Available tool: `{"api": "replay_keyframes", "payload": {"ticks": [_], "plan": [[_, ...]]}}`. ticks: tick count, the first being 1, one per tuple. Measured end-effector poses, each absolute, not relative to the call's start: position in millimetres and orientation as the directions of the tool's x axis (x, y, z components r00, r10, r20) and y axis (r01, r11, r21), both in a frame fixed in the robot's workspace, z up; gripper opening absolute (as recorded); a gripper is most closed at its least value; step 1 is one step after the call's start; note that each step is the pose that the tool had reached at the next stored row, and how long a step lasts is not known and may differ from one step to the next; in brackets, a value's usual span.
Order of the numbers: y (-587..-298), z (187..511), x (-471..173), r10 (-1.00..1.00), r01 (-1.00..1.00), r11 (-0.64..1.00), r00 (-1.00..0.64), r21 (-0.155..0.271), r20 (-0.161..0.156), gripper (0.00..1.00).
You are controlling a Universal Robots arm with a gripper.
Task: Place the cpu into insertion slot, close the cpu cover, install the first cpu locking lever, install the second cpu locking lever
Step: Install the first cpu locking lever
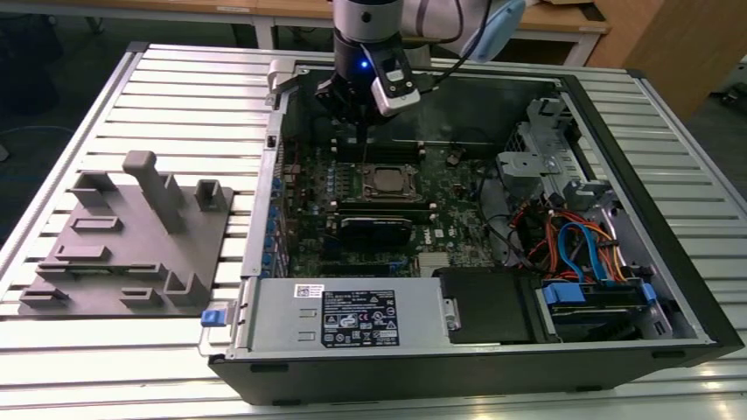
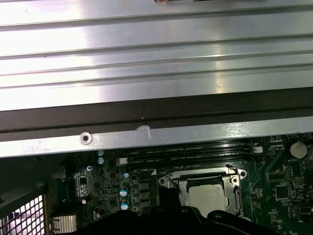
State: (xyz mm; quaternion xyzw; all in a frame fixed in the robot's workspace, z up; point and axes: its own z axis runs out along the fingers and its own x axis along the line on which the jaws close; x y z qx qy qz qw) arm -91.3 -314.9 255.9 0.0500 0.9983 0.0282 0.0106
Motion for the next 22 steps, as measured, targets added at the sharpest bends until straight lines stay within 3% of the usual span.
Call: {"api": "replay_keyframes", "payload": {"ticks": [22], "plan": [[-314.8, 255.9, -86.3, 0.101, 0.099, 0.993, -0.995, 0.057, -0.018, 0.11]]}}
